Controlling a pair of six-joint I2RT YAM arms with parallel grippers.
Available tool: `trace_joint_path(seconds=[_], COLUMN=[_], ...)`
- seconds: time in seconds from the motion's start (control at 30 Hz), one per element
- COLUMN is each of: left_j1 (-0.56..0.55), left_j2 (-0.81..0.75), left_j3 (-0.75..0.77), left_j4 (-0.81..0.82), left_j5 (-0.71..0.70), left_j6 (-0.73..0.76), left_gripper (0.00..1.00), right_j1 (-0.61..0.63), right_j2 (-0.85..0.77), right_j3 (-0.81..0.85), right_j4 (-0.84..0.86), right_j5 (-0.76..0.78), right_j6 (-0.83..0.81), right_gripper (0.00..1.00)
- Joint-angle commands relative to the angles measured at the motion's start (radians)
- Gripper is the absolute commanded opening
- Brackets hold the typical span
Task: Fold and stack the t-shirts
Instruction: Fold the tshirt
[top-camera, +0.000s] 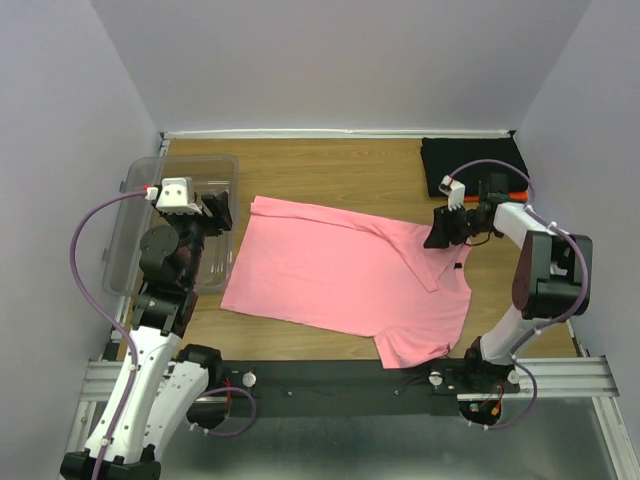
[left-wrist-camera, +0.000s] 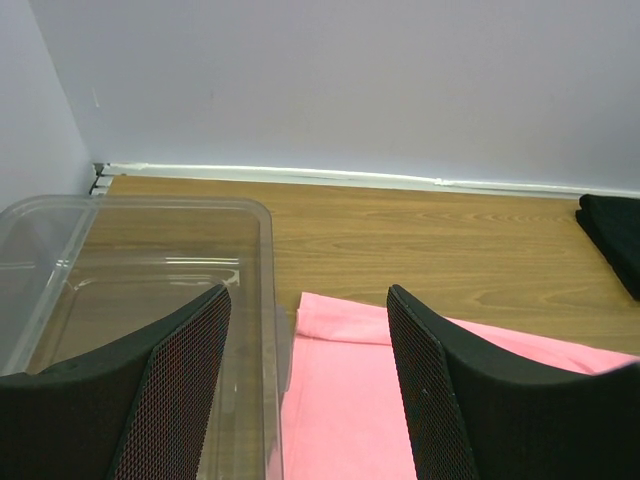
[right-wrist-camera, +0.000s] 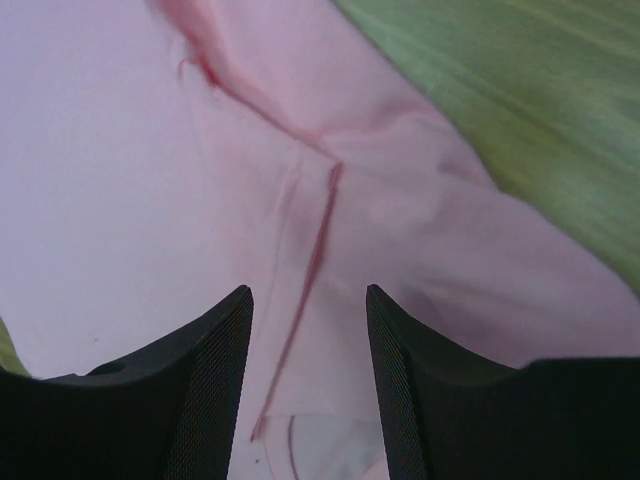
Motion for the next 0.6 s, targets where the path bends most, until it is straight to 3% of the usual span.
trace_joint_path(seconds=[0.0,0.3,0.57], left_j1=[0.006,0.006,0.006], left_j2=[-0.016,-0.016,-0.011], left_j3=[-0.013,-0.013,-0.013], left_j4=[0.000,0.004,0.003], left_j5=[0.001,0.013,0.013], left_j6=[0.020,0.020,0.020], left_gripper=[0.72,0.72,0.72], right_j1=[0.022,0.062,0.073], right_j2=[0.121,0.183,0.134], right_j3=[0.070,0.079,0.058], right_j4=[0.072,0.083,0.086], right_j5=[0.075,0.083,0.113], right_j6=[0.120,0.139,0.139], right_gripper=[0.56,0.52,0.52])
